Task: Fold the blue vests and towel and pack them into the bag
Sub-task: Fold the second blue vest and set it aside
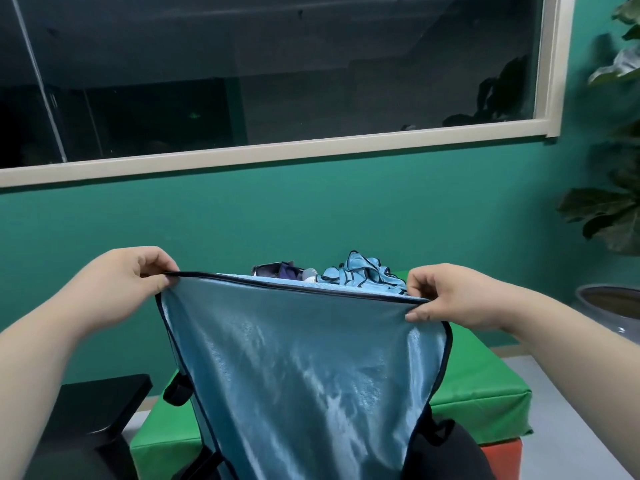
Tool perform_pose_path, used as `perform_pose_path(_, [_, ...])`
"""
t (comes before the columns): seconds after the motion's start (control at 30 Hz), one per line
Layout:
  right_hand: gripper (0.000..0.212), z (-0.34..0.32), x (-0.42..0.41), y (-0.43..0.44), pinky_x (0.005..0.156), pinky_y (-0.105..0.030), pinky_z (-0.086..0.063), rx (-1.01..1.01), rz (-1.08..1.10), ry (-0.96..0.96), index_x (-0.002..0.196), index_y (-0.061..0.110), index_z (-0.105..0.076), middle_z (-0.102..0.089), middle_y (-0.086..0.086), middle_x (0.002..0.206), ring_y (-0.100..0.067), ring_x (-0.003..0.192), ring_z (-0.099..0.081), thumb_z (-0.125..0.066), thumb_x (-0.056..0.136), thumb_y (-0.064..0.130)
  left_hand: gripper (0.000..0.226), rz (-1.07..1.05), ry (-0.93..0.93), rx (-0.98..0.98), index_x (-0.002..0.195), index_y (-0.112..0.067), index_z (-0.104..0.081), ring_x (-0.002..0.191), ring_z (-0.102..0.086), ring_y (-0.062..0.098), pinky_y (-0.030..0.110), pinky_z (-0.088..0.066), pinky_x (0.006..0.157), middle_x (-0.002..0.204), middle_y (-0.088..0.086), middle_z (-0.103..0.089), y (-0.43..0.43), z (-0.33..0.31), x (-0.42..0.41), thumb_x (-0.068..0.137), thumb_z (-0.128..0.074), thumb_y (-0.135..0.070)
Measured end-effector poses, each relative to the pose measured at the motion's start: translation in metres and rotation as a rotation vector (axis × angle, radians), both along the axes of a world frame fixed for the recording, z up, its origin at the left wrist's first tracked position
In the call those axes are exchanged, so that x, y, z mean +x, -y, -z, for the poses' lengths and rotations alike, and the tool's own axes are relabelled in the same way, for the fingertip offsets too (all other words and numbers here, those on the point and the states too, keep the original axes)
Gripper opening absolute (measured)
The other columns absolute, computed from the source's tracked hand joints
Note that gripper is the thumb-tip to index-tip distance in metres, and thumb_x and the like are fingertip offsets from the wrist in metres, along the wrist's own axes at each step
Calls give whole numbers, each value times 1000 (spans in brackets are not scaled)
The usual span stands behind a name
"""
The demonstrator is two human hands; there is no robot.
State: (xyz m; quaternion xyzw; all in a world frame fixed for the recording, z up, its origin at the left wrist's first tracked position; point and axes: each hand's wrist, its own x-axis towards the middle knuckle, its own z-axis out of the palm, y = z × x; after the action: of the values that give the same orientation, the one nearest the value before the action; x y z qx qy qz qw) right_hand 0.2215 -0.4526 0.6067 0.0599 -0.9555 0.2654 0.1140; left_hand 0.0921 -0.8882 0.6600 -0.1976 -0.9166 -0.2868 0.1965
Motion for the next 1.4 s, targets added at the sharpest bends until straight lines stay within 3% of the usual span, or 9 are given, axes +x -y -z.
perform_pose_path(0.23, [17, -5, 6, -3, 67, -23, -45, -157, -43, 35, 81, 21, -65, -65, 11, 71, -5, 66, -55, -77, 84, 9, 31, -49, 3, 45, 85, -44, -67, 80, -68, 22, 44, -52, 82, 75, -20, -72, 15, 1, -11, 91, -67, -14])
perform_pose_path(0.43, [6, -12, 5, -8, 73, -21, -51, -8, 99, -2, 85, 28, -73, -73, 13, 80, -4, 71, -64, -78, 84, 25, 29, -52, 6, 60, 84, -46, -70, 81, -67, 20, 41, -52, 82, 73, -19, -72, 18, 1, -11, 91, -70, -18])
perform_pose_path(0.53, [3, -18, 5, -12, 67, -15, -49, -11, 134, -40, 85, 28, -74, -73, 13, 78, -5, 70, -65, -76, 87, 26, 29, -52, 6, 86, 80, -46, -69, 70, -63, 17, 35, -48, 70, 70, -20, -70, 16, 1, -12, 89, -72, -19])
perform_pose_path(0.67, [12, -28, 0, -16, 69, -20, -54, 38, 169, -34, 83, 28, -72, -74, 10, 76, -11, 70, -68, -70, 92, 20, 21, -79, 12, 100, 71, -31, -73, 47, -48, 7, 26, -36, 53, 65, -20, -69, 9, -1, -11, 88, -73, -20])
perform_pose_path(0.97, [13, -48, 0, -20, 81, -30, -56, 113, 228, -75, 89, 34, -72, -72, 19, 77, -5, 73, -68, -65, 96, 26, 10, -75, 59, 79, 77, -25, -76, 40, -47, 5, 22, -34, 51, 68, -15, -72, 6, -5, -5, 87, -75, -25])
perform_pose_path(1.03, [14, -53, 0, -20, 82, -36, -57, 157, 219, -55, 87, 34, -70, -72, 15, 77, -10, 75, -69, -63, 97, 28, 10, -66, 70, 67, 77, -26, -76, 55, -57, 10, 24, -38, 56, 70, -16, -72, 8, -7, -5, 87, -76, -26])
perform_pose_path(1.17, [16, -63, -5, -18, 77, -36, -58, 217, 226, -43, 87, 32, -64, -70, 11, 77, -9, 72, -67, -56, 101, 30, 12, -69, 84, 68, 76, -28, -75, 67, -60, 19, 29, -45, 62, 71, -18, -71, 10, -9, -9, 88, -75, -28])
perform_pose_path(1.27, [17, -71, -9, -15, 60, -28, -56, 215, 256, -57, 87, 29, -61, -69, 6, 74, -8, 64, -65, -52, 102, 30, 11, -30, 117, 99, 77, -33, -74, 61, -56, 19, 32, -46, 64, 64, -10, -68, 8, -9, -13, 88, -74, -29])
perform_pose_path(1.4, [18, -74, -16, -13, 54, -29, -43, 258, 349, -90, 91, 24, -56, -62, 0, 73, -15, 59, -61, -46, 104, 30, 9, 1, 220, 184, 80, -14, -74, 51, -46, 17, 26, -38, 56, 55, 5, -57, 4, -8, -21, 88, -74, -17])
